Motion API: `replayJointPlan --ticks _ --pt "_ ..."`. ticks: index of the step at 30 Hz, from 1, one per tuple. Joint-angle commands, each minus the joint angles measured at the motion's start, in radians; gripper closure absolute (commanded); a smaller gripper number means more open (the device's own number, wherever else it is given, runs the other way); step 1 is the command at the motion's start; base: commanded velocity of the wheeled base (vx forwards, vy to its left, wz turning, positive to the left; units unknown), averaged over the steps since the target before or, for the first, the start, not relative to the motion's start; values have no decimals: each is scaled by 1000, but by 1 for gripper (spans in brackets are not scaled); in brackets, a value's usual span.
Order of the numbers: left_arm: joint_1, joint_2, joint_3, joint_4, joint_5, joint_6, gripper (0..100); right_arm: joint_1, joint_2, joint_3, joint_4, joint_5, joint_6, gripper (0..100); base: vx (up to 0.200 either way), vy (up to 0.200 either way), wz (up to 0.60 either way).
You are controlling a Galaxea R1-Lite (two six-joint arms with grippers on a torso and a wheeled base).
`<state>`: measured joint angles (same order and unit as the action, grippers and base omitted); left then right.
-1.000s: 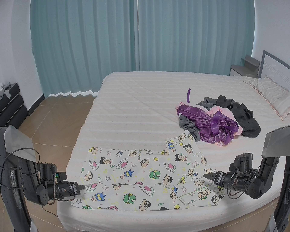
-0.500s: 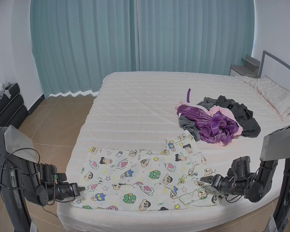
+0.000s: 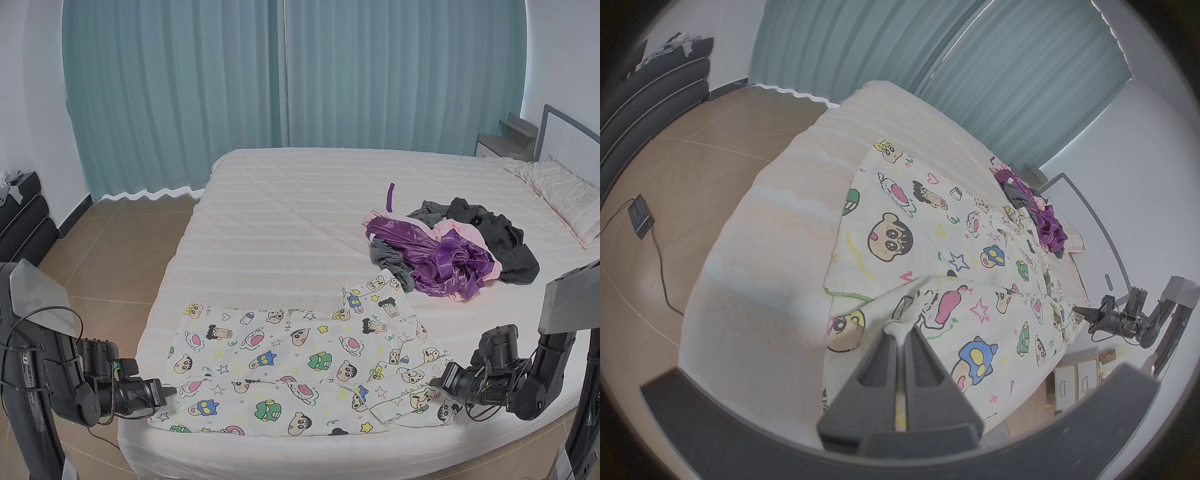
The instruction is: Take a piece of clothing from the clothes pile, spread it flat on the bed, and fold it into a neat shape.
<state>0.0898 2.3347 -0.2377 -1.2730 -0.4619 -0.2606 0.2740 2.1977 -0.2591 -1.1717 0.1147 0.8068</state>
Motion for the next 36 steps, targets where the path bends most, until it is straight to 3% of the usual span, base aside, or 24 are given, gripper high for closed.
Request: replayJointPlan --ticks 1,8,20,26,32,36 --pt "-1 3 1 0 0 0 100 1 -9 9 -2 -3 0 100 0 0 0" --pt "-2 5 0 0 0 0 100 2 -95 31 14 -24 -5 100 0 0 0" --pt "-2 9 1 0 0 0 100 82 -325 78 173 -26 -8 100 0 0 0" --pt "-2 9 1 0 0 0 100 114 -389 60 291 -26 -8 100 0 0 0" --pt "-2 9 1 0 0 0 100 125 -395 77 320 -29 -11 100 0 0 0" --pt "-2 9 3 0 0 0 100 126 -395 81 340 -73 -14 100 0 0 0"
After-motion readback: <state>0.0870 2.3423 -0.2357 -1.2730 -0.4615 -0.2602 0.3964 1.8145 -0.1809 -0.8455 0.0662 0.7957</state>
